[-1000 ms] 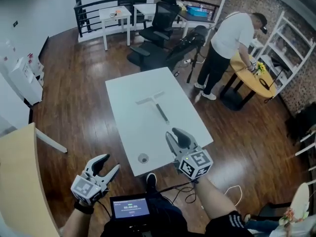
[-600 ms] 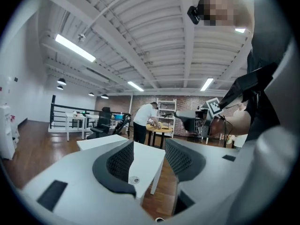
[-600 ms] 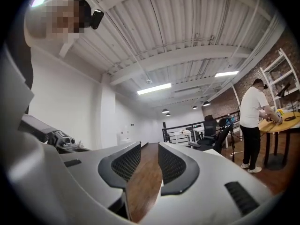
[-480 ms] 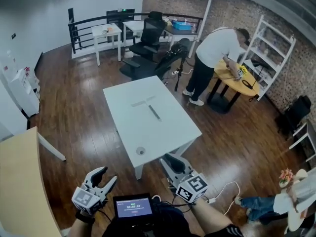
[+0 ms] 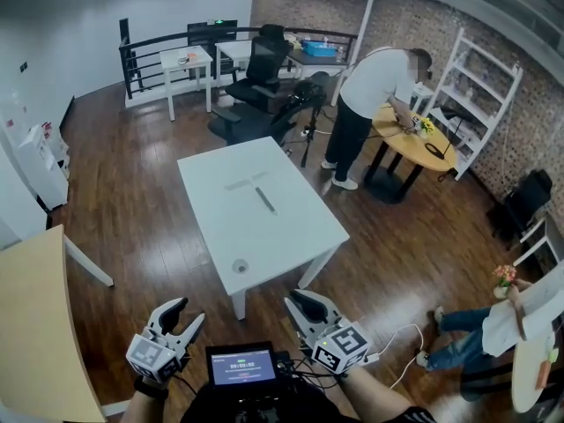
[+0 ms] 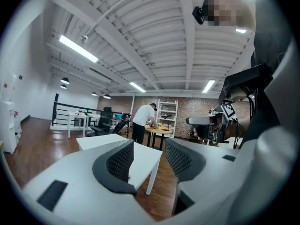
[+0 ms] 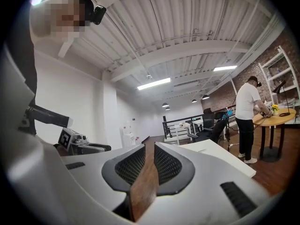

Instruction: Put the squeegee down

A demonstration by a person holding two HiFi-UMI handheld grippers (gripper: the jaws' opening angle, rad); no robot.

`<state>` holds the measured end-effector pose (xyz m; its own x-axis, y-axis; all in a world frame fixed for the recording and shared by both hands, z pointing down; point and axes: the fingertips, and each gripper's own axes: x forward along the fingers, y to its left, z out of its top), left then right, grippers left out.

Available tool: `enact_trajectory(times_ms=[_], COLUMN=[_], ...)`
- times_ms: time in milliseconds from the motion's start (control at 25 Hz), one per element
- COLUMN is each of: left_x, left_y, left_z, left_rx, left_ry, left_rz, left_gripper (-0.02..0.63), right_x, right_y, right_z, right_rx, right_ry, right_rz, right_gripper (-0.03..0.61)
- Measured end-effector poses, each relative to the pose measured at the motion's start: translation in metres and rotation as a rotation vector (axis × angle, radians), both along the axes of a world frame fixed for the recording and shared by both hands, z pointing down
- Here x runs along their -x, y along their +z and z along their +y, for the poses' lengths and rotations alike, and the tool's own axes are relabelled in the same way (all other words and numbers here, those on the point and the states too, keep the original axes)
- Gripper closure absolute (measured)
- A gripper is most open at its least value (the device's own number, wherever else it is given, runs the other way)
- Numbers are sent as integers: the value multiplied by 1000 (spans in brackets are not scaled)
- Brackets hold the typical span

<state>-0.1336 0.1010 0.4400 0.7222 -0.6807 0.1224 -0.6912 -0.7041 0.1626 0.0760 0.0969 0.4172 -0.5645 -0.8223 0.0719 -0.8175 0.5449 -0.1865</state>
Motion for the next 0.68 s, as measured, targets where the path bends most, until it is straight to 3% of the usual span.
enact_trajectory(times_ms=[680], left_x=[-17], left_y=[-14], left_z=[5], left_rx=[-13], left_ry=[-13], left_rz=[-16], left_gripper=[399], right_x=[-15], right_y=[-6], right_z=[4], right_rx=[-1], right_ry=[-17], right_rz=[-15], right_gripper=[497])
